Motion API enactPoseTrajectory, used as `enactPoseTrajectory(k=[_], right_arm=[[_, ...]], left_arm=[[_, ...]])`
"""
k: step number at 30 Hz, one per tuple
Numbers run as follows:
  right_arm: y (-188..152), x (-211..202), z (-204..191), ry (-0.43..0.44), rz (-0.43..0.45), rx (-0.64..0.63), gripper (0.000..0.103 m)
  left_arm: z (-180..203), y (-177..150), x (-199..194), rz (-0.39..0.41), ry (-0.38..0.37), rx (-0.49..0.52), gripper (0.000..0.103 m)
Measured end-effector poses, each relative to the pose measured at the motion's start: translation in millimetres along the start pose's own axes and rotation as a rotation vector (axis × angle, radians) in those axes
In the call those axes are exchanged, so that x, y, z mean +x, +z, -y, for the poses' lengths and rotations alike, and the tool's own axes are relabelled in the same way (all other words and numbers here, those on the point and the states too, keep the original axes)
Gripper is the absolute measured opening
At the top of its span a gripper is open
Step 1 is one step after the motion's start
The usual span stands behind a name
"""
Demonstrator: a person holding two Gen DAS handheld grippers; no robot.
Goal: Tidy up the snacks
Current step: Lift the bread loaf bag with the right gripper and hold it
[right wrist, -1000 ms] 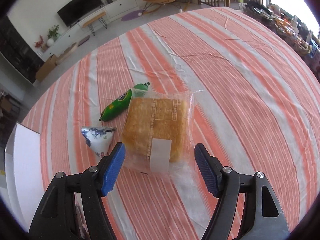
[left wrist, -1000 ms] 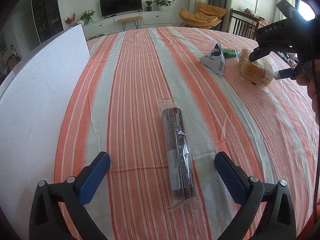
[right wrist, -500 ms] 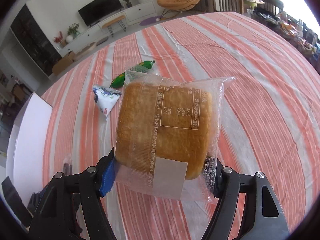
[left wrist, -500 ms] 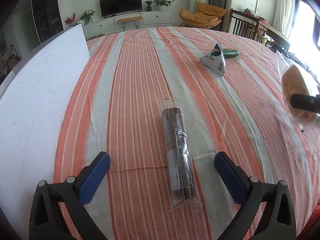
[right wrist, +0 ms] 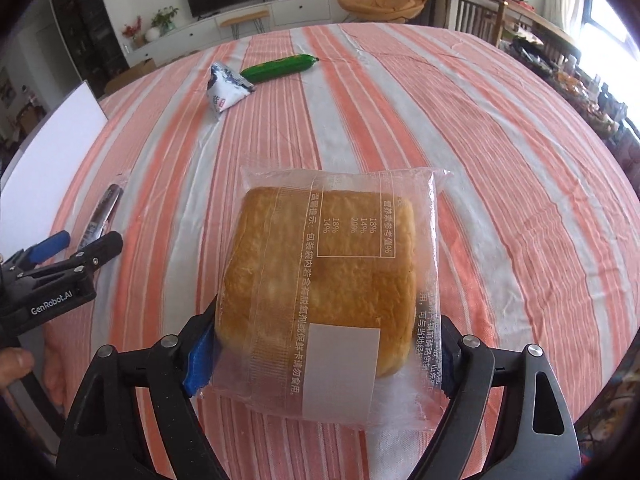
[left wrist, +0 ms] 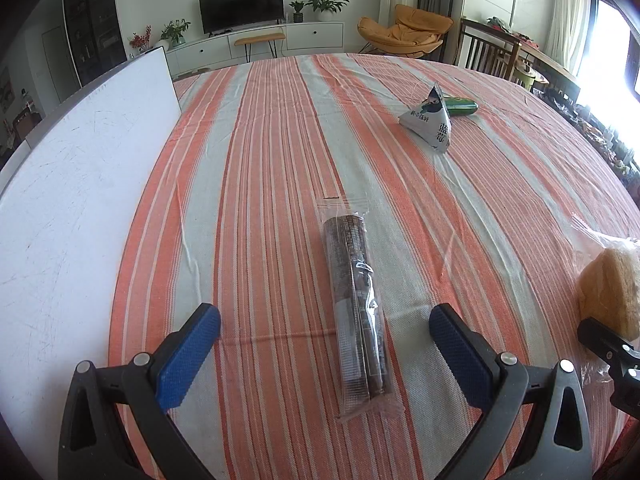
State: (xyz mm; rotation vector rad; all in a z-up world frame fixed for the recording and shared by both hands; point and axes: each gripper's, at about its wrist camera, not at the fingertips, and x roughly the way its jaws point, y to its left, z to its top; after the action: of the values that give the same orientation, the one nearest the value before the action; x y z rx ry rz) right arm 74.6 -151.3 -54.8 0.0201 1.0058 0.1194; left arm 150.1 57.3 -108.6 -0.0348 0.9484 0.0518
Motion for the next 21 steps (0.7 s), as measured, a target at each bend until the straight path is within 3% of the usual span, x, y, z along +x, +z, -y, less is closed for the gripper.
enactPoseTrajectory(k=[5,21], right_arm=[[6,11,1,-0.069,0.030,0.006,0.097],[8,13,2,-0.073,0.040,0.010,0.097]], left_arm=[[0,0,0,0.000,0.000,0.000,0.103],[0,0,0,0.000,0.000,0.000,0.103]])
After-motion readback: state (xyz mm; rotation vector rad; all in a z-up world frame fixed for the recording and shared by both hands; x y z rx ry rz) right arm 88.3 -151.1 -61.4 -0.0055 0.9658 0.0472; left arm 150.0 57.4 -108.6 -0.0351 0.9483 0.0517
